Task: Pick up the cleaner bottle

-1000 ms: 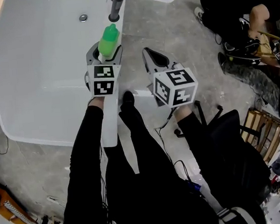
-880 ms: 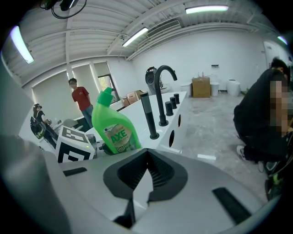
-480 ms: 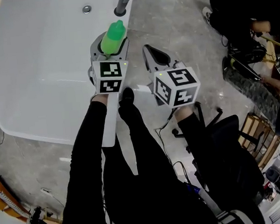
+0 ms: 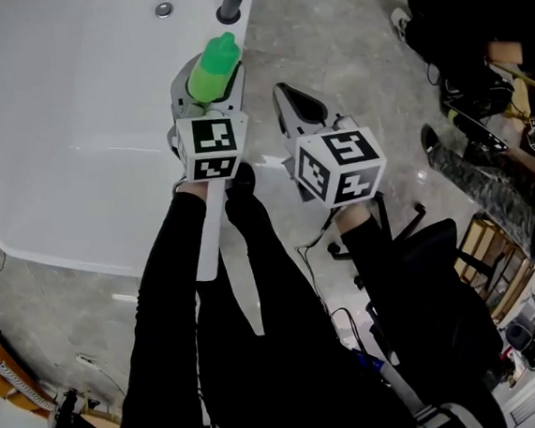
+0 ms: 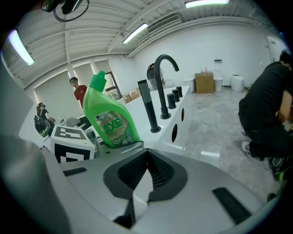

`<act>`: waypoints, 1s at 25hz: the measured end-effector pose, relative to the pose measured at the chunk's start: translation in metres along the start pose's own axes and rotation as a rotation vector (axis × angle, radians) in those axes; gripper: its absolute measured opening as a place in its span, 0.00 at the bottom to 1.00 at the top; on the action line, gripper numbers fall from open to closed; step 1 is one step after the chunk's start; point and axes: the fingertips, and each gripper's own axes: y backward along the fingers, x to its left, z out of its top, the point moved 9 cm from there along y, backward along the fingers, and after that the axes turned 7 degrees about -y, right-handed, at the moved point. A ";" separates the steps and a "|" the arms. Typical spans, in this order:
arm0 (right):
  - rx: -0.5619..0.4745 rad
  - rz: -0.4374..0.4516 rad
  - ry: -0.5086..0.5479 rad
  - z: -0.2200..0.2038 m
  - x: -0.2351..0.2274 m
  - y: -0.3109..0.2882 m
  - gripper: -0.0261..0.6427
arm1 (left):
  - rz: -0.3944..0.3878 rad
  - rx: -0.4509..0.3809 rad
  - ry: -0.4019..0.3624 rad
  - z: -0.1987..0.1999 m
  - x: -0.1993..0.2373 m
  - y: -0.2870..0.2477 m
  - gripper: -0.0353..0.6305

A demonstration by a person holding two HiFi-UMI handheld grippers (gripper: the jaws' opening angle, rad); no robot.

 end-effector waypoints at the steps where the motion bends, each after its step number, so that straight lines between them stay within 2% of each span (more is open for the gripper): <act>1: 0.002 0.000 0.000 0.000 0.000 0.000 0.04 | 0.004 -0.002 -0.002 0.001 0.001 0.000 0.41; 16: 0.004 -0.015 0.003 0.000 -0.002 0.003 0.04 | 0.010 -0.014 -0.022 0.003 0.002 -0.001 0.36; 25: -0.011 -0.020 0.013 0.007 0.001 0.009 0.04 | 0.007 -0.064 -0.011 0.018 0.004 0.011 0.35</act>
